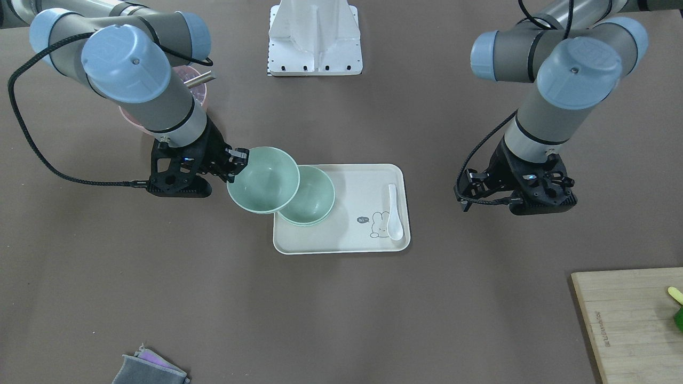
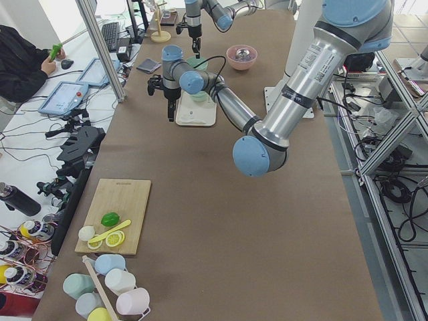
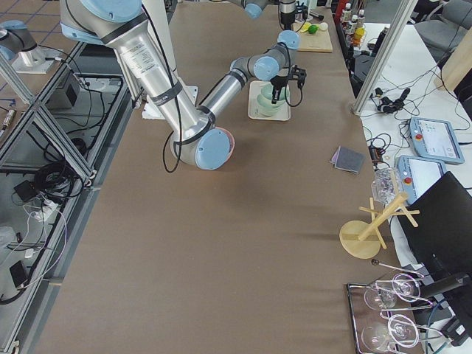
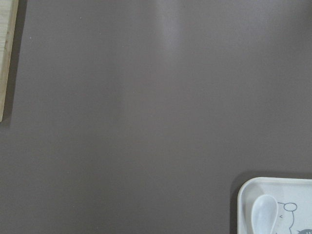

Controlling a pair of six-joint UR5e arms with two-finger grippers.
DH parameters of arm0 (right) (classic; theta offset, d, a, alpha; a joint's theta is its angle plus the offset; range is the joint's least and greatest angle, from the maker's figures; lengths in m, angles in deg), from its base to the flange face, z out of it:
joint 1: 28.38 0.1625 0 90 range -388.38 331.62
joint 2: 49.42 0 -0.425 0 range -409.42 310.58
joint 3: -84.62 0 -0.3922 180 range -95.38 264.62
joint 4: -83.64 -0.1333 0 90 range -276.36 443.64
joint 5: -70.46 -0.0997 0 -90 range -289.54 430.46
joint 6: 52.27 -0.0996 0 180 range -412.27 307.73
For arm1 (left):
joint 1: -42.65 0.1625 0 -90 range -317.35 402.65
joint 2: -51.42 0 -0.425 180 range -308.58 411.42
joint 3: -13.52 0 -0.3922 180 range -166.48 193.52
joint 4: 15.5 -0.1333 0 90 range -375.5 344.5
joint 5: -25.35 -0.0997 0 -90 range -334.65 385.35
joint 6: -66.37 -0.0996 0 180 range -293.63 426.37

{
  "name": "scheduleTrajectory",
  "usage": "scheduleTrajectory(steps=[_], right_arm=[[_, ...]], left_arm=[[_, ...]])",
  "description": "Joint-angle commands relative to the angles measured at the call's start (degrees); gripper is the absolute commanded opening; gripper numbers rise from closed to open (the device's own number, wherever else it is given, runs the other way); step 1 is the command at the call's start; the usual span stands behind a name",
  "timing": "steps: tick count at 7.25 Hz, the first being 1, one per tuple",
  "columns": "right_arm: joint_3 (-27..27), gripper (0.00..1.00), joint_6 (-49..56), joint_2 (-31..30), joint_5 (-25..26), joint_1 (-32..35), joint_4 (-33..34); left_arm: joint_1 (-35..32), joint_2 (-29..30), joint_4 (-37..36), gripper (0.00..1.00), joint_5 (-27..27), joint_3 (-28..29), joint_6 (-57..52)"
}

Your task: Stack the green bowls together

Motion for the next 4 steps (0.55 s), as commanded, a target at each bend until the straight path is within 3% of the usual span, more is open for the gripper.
scheduleTrajectory(steps=[1,4], right_arm=[[-2.56,0.00,0.04,2.31,0.51,-1.45,-0.56],[-6.43,0.00,0.12,5.56,1.90,-2.68,-0.65]], left_arm=[[0.21,0.07,0.16,0.98,0.00,0.22,0.43],[0.30,-0.02,0.42,0.98,-0.17,0.48,0.52]])
